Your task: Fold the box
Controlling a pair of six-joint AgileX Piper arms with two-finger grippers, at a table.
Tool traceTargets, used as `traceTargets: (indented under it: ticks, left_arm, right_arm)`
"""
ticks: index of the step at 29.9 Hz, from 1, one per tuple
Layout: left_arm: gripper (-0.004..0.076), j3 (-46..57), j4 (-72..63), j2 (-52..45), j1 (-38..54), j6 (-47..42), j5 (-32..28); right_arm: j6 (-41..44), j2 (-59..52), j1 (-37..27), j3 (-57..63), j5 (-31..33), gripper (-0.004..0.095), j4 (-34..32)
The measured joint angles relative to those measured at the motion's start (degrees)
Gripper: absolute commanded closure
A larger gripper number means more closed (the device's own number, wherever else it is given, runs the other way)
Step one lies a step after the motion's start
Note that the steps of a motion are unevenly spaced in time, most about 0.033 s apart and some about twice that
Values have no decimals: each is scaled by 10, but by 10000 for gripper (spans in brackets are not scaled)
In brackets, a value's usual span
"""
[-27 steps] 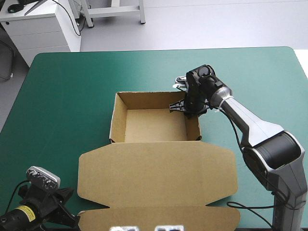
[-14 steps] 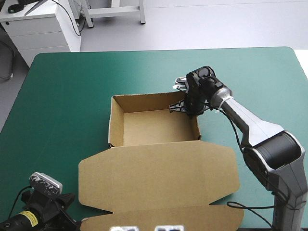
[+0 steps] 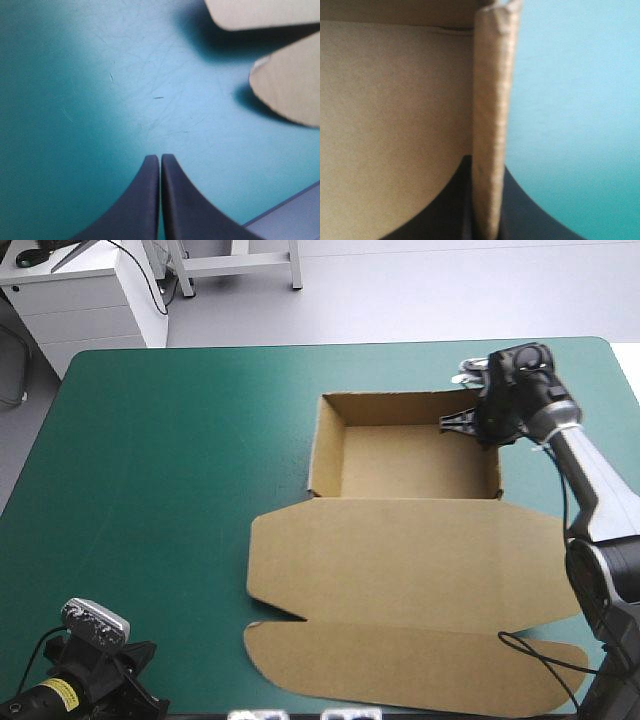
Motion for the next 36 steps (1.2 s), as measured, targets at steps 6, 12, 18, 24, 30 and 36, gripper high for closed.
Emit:
traceTargets:
  ticks: [6,12,18,24,30,36]
  left_arm:
    - [731,0,0,0,0,3,0]
    - [731,0,0,0,0,4,0]
    - [731,0,0,0,0,4,0]
    - [731,0,0,0,0,4,0]
    - [731,0,0,0,0,4,0]
    - [731,0,0,0,0,4,0]
  right_arm:
    - [-42,-36,-154,0,3,927,-12]
    - [-52,-36,-291,0,4,927,-21]
    - [-58,-18,-378,0,4,927,-21]
    - [-58,17,-422,0,2,923,-19]
    - [-58,44,-426,0,2,706,-13]
    - [-55,45,-426,0,2,530,-11]
